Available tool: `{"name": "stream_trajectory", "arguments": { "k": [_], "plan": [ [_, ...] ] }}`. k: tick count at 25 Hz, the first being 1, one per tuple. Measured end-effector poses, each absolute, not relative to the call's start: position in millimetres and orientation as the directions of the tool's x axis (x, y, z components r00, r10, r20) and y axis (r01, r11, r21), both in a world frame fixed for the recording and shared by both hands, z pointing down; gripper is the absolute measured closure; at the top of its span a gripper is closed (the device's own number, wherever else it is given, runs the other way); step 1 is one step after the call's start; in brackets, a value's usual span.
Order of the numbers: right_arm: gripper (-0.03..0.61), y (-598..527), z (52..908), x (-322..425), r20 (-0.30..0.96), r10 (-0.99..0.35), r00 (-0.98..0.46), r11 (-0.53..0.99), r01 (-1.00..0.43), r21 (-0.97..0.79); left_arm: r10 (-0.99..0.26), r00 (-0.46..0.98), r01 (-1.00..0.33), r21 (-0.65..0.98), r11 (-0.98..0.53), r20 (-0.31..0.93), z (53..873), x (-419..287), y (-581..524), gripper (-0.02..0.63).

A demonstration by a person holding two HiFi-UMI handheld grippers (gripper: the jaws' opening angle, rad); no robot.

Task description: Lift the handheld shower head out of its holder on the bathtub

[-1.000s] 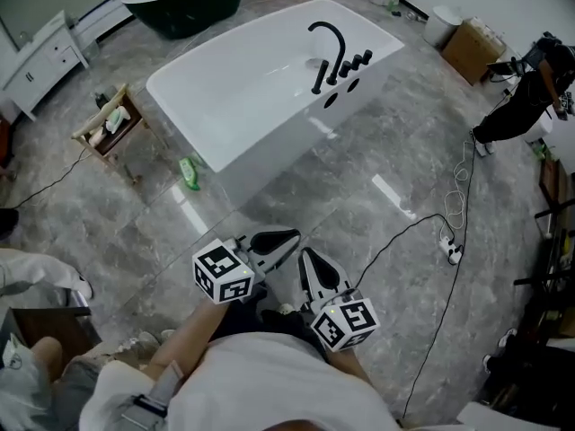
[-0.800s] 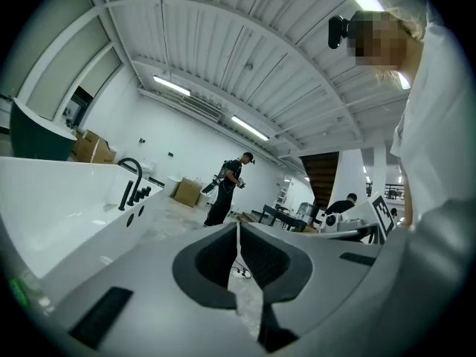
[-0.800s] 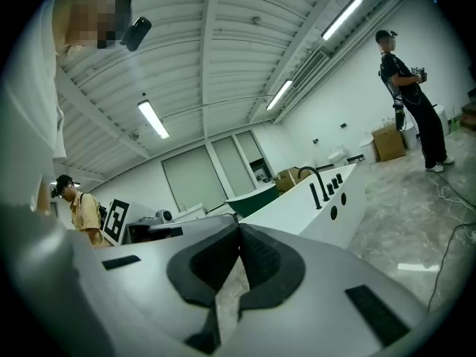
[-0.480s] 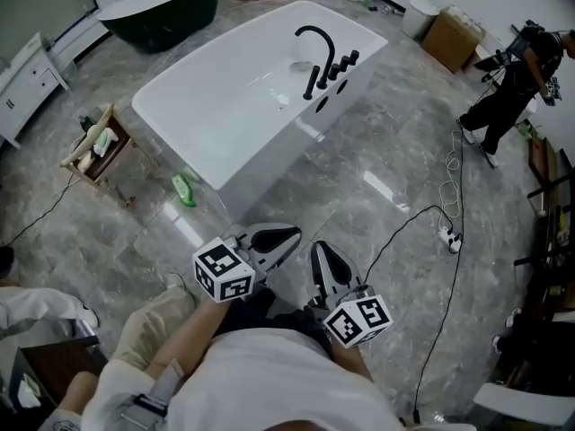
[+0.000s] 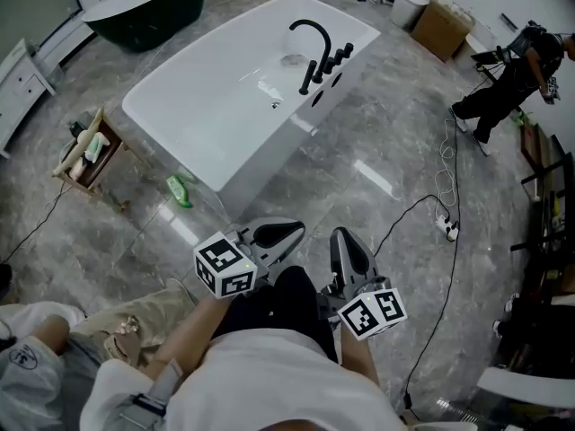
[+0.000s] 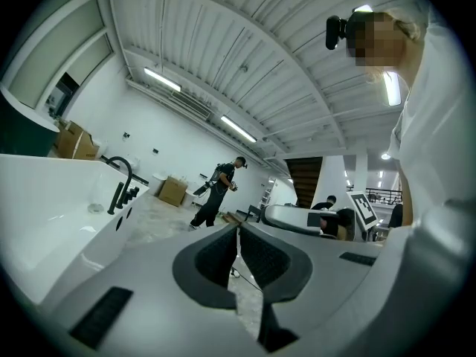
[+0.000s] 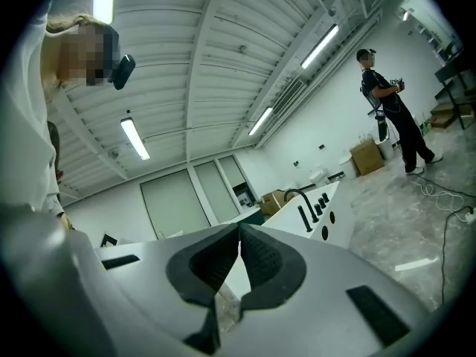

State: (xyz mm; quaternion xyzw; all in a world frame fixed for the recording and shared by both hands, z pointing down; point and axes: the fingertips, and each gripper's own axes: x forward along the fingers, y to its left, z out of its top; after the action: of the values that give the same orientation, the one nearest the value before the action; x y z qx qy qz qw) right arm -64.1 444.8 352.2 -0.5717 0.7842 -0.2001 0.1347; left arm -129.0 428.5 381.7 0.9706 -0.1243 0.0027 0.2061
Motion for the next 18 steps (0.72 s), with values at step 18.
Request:
{"name": "stream_trajectory", "arguments": {
  "k": [18],
  "plan": [
    [0.56,380,340,-55,-0.039,-0.951,-0.307,0.291,-0.844,-0.451,-0.275,0.96,-0.272,0.4,-0.875,0.051,380,-126,378,0.594]
  ]
}}
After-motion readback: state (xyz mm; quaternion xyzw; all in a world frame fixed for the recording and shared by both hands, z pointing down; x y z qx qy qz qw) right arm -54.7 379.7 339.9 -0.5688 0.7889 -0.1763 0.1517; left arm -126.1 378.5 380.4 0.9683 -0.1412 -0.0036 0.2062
